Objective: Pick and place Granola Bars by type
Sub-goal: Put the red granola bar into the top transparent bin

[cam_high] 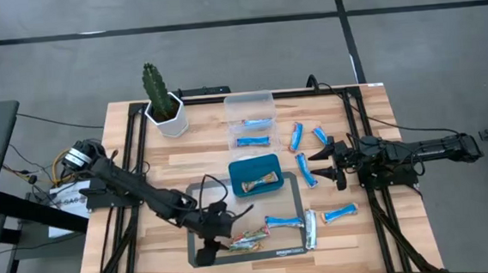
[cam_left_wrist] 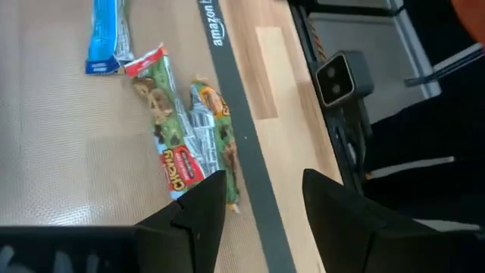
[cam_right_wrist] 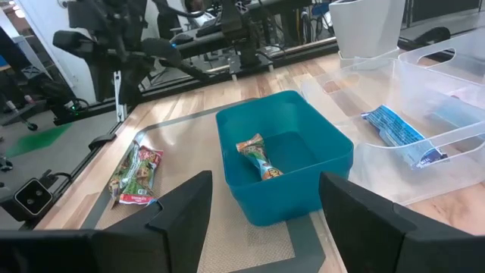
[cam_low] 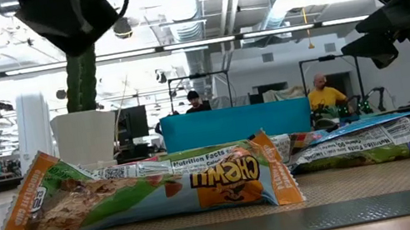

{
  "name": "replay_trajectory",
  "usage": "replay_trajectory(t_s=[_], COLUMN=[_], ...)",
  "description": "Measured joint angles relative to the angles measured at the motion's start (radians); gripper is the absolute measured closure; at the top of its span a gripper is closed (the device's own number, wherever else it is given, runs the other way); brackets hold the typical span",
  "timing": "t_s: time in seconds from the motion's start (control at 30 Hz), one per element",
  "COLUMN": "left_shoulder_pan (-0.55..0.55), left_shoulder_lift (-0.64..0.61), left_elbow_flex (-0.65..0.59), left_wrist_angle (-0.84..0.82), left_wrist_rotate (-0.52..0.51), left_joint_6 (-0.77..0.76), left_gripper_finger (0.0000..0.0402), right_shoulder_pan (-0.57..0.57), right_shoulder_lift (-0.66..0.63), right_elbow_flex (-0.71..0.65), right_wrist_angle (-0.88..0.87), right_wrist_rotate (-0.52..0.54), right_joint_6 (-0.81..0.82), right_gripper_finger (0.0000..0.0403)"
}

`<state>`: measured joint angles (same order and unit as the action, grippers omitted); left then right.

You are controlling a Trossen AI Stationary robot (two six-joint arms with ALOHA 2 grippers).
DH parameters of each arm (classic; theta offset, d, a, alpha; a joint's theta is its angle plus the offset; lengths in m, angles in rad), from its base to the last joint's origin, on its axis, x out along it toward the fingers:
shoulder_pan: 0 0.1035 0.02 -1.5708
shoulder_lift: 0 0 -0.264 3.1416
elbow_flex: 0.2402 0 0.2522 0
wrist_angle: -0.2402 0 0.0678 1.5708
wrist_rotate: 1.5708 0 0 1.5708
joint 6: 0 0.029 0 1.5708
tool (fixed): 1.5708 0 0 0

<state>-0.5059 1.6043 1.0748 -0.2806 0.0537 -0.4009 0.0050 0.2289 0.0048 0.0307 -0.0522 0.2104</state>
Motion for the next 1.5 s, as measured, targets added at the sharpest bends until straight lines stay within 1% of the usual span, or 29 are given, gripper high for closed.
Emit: replay_trajectory(t_s=[0.1, 0.17, 0.23, 0.4, 0.5, 0.6, 0.67, 0.77, 1.07, 1.33, 1.4, 1.5], left_shoulder_pan=[0.001, 0.008, 0.014, 0.033, 0.047, 0.059, 0.067, 0.078, 0.089, 0.093, 0.094, 0.094], left_shoulder_lift=[0.033, 0.063, 0.107, 0.219, 0.272, 0.324, 0.353, 0.388, 0.48, 0.48, 0.48, 0.493], left_elbow_flex=[0.012, 0.027, 0.072, 0.174, 0.234, 0.286, 0.323, 0.367, 0.434, 0.43, 0.43, 0.431], left_wrist_angle=[-0.022, -0.044, -0.037, -0.133, -0.168, -0.244, -0.269, -0.301, -0.305, -0.322, -0.327, -0.325], left_wrist_rotate=[-0.03, -0.033, -0.033, -0.039, -0.042, -0.065, -0.088, -0.094, -0.053, -0.066, -0.067, -0.049], left_joint_6=[-0.004, -0.005, -0.004, 0.003, 0.004, 0.017, 0.029, 0.05, 0.05, 0.046, 0.042, 0.04], left_gripper_finger=[0.0235, 0.0235, 0.0235, 0.0235, 0.0235, 0.0235, 0.0235, 0.0235, 0.0235, 0.0236, 0.0245, 0.027], right_shoulder_pan=[0.0, 0.0, 0.0, 0.0, 0.0, 0.0, 0.0, 0.0, 0.0, 0.0, 0.0, 0.0], right_shoulder_lift=[0.0, 0.0, 0.0, 0.0, 0.0, 0.0, 0.0, 0.0, 0.0, 0.0, 0.0, 0.0], right_elbow_flex=[0.0, 0.0, 0.0, 0.0, 0.0, 0.0, 0.0, 0.0, 0.0, 0.0, 0.0, 0.0], right_wrist_angle=[0.0, 0.0, -0.004, 0.002, 0.0, -0.001, 0.001, 0.0, 0.0, 0.0, 0.0, 0.0], right_wrist_rotate=[0.0, 0.0, 0.0, 0.0, 0.0, 0.0, 0.0, 0.0, 0.0, 0.0, 0.0, 0.0], right_joint_6=[0.0, 0.0, 0.0, 0.0, 0.0, 0.0, 0.0, 0.0, 0.0, 0.0, 0.0, 0.0], right_gripper_finger=[0.0168, 0.0168, 0.0168, 0.0168, 0.0168, 0.0168, 0.0168, 0.0168, 0.0168, 0.0168, 0.0168, 0.0168])
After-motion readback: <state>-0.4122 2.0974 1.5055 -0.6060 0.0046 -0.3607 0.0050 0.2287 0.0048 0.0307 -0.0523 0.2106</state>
